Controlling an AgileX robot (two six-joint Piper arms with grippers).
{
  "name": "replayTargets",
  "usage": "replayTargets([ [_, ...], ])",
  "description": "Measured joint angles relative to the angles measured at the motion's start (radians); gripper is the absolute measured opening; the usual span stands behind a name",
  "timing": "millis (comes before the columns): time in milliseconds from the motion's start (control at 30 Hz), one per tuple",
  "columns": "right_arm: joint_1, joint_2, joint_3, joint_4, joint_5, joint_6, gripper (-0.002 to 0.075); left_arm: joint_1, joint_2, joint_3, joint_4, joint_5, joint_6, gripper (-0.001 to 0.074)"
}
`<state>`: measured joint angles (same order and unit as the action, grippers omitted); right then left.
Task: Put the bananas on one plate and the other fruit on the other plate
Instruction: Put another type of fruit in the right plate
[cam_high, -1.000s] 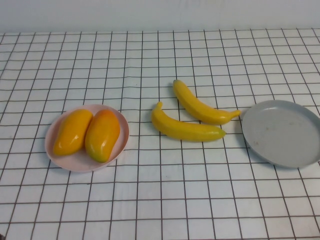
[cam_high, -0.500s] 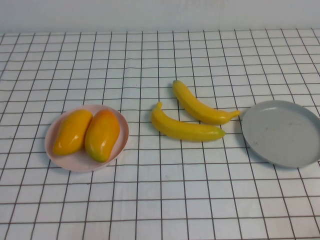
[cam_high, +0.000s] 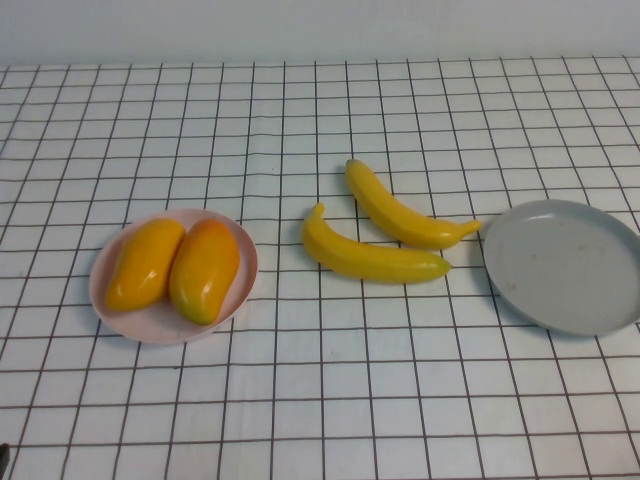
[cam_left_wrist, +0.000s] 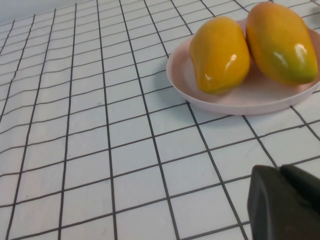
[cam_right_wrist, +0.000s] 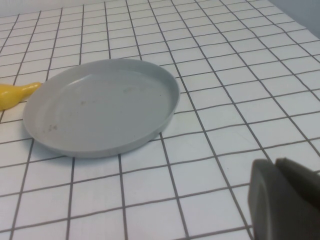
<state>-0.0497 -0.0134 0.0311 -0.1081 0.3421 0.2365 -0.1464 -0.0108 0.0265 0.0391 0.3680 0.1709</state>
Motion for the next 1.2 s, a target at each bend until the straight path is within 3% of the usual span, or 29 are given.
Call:
replayTargets([
  [1200,0.000,0.000,0.000,-0.054,-0.046,0.000,-0.0016,0.000,0.000,0.000,0.000,0.001,-0.003,-0.0003],
])
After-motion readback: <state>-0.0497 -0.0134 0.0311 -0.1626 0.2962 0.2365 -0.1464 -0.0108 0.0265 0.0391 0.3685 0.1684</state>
